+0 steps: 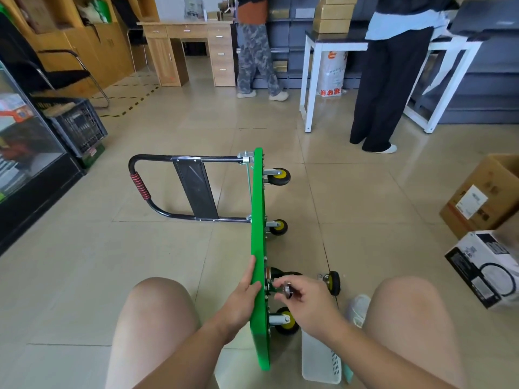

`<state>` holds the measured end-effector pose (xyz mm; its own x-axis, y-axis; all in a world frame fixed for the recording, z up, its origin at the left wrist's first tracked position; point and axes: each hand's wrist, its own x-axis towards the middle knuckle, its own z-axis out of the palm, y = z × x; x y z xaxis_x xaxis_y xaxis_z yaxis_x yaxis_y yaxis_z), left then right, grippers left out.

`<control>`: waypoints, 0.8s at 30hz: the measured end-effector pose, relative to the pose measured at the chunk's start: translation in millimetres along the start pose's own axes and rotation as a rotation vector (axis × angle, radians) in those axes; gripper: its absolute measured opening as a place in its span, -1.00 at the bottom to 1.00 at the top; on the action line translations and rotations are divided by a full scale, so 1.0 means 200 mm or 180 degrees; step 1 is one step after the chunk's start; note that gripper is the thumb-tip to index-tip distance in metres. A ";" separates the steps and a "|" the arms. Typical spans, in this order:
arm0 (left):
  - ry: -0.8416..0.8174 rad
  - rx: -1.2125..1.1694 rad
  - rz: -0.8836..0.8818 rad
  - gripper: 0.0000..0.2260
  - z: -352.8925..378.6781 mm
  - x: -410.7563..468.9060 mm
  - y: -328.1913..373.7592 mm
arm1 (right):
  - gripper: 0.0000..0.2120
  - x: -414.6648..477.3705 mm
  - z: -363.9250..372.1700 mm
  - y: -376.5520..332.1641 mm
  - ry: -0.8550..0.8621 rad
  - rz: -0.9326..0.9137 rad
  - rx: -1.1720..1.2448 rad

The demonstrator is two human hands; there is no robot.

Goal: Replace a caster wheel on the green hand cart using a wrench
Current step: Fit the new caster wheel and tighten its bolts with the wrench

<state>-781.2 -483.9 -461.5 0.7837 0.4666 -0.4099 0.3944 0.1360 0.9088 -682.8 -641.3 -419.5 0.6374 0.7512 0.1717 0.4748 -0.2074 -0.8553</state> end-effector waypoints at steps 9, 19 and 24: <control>-0.0045 0.0143 0.0197 -0.46 0.00 -0.05 0.03 | -0.51 0.02 -0.01 -0.04 -0.0389 0.0090 0.0033; -0.0075 0.0336 0.0402 -0.49 0.01 -0.07 0.05 | -0.70 -0.05 0.07 0.00 -0.0342 -0.0286 -0.0274; -0.0112 0.0109 0.0268 -0.50 0.02 -0.07 0.05 | -0.73 -0.02 0.07 -0.01 -0.0287 -0.0131 -0.0108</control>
<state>-786.3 -491.7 -446.4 0.8309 0.4442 -0.3351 0.3421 0.0673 0.9373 -694.8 -634.7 -426.0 0.5604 0.8126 0.1602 0.5207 -0.1952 -0.8311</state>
